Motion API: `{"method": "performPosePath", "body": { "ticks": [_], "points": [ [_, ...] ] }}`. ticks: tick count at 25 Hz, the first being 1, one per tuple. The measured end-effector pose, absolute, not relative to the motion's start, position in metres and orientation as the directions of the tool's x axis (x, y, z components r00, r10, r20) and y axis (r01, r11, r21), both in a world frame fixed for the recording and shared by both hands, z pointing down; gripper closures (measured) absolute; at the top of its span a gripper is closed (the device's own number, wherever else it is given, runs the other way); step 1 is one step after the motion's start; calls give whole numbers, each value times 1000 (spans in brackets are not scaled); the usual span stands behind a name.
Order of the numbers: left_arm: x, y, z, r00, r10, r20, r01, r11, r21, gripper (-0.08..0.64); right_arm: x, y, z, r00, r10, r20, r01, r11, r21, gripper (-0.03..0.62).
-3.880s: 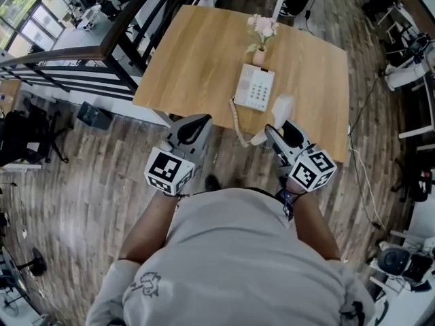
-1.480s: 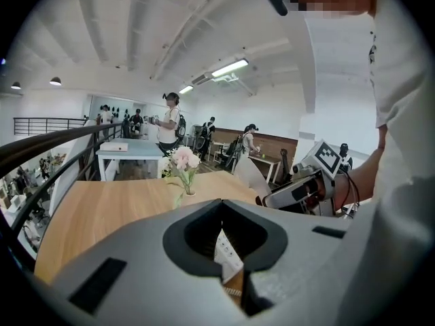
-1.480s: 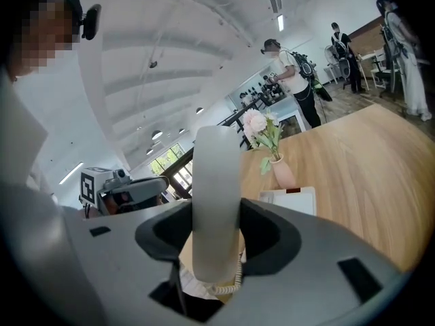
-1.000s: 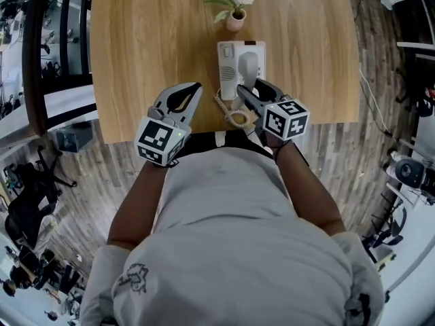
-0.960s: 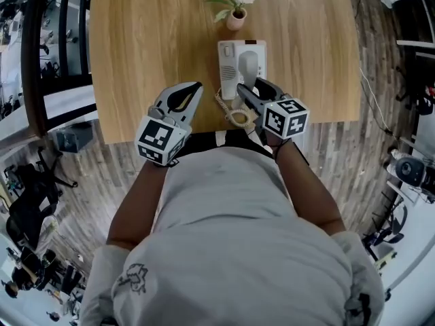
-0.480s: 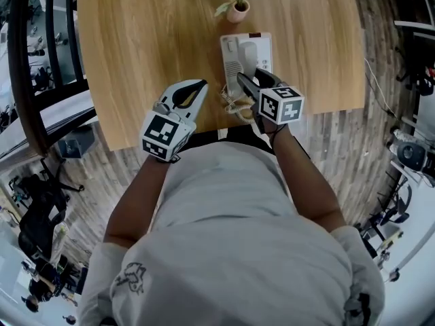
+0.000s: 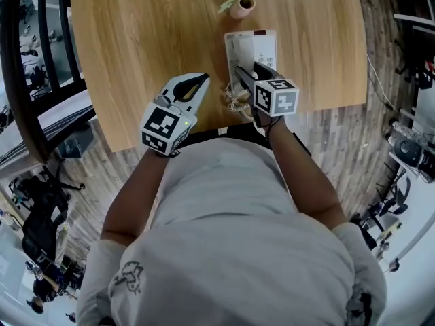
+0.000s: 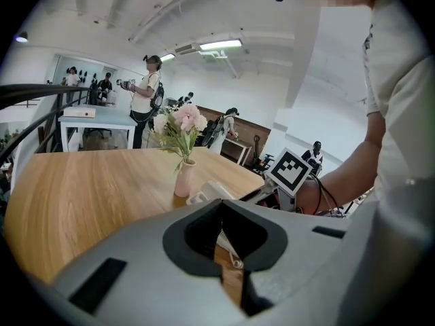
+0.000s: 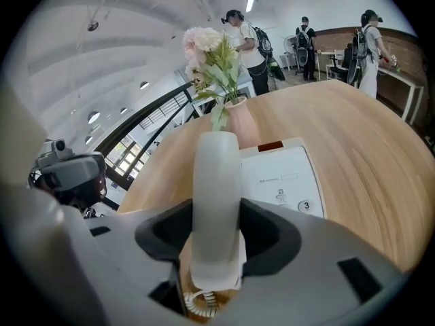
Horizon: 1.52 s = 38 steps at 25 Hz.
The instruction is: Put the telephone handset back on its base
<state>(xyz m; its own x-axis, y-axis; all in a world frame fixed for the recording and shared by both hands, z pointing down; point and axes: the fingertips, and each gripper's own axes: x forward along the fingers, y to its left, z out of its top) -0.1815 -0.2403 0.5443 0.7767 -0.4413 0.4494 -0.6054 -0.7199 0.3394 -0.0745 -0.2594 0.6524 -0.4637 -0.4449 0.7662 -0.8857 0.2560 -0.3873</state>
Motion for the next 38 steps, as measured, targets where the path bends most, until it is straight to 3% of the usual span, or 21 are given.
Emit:
{"method": "performPosePath", "body": {
  "ticks": [23,38],
  "points": [
    [-201,-247,553,780,-441,445,-610,-696,379,554,-84,-265,670,-340,-472,813,-939,207,-273,367],
    [-184,-241,539,755,-483,443,-639,-692,334,554,-76,-266,644,-389,-505,771,-914,318,-253,351]
  ]
}}
